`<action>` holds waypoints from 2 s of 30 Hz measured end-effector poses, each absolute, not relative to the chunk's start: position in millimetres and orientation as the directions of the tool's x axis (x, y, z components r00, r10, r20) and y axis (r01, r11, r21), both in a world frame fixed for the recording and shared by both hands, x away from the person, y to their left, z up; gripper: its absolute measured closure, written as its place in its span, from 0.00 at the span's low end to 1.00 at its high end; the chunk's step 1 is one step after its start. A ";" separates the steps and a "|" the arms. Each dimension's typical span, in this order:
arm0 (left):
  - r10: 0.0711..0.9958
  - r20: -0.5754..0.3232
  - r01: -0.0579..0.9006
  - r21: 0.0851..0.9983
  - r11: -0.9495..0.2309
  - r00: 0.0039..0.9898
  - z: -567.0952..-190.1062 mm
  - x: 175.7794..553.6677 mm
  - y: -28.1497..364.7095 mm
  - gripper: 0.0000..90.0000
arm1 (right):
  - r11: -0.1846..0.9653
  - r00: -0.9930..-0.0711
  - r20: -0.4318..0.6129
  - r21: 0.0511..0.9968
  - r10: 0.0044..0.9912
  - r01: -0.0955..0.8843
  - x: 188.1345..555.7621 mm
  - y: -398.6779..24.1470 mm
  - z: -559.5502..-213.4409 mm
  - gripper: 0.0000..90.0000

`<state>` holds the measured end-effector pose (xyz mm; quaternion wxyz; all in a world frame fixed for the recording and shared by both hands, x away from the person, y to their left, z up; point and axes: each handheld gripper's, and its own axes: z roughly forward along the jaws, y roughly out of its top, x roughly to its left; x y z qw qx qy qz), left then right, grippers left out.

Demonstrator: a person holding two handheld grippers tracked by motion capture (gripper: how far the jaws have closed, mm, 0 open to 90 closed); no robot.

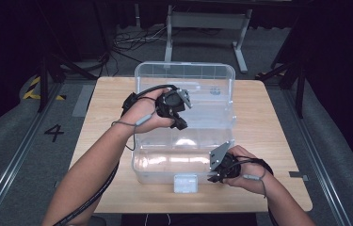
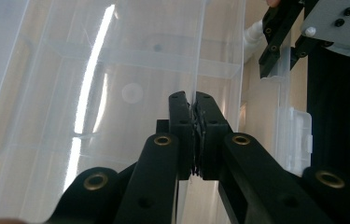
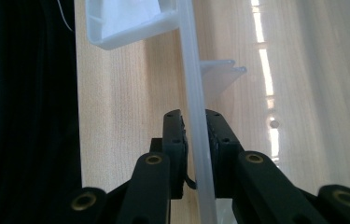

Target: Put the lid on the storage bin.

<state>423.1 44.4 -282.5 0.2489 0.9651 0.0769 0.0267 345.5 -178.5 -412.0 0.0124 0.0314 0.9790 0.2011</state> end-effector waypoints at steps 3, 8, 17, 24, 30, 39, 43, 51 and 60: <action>0.154 0.008 0.131 0.482 -0.866 0.988 -283.3 420.4 44.2 0.97 | 0.918 -0.997 -0.021 0.394 0.067 0.054 345.1 -178.4 -412.1 0.89; 0.146 0.005 0.126 0.475 -0.871 0.989 -284.3 416.2 42.8 0.97 | 0.915 -0.997 -0.020 0.399 0.072 0.058 343.9 -178.5 -411.9 0.88; 0.145 0.000 0.128 0.469 -0.874 0.989 -285.4 412.5 42.0 0.97 | 0.917 -0.997 -0.038 0.395 0.067 0.046 343.0 -178.3 -411.2 0.88; 0.132 0.003 0.116 0.454 -0.884 0.991 -286.1 409.1 40.2 0.97 | 0.917 -0.996 -0.042 0.395 0.074 0.051 341.6 -177.8 -411.1 0.87; 0.118 0.001 0.105 0.442 -0.891 0.993 -287.2 406.0 38.8 0.97 | 0.920 -0.996 -0.052 0.390 0.067 0.041 341.0 -177.4 -410.7 0.86; 0.105 -0.012 0.100 0.423 -0.900 0.994 -289.1 402.2 35.9 0.97 | 0.920 -0.996 -0.063 0.390 0.066 0.037 339.2 -176.9 -410.8 0.86; 0.104 -0.017 0.101 0.425 -0.900 0.994 -289.6 402.1 36.5 0.97 | 0.920 -0.996 -0.064 0.390 0.062 0.032 338.8 -176.9 -410.6 0.85; 0.098 -0.019 0.097 0.414 -0.905 0.995 -290.2 400.5 35.1 0.97 | 0.921 -0.996 -0.065 0.388 0.061 0.031 338.1 -176.8 -409.8 0.83; 0.086 -0.024 0.088 0.408 -0.909 0.996 -292.1 398.6 33.8 0.97 | 0.913 -0.994 -0.069 0.404 0.080 0.045 336.8 -177.4 -407.1 0.81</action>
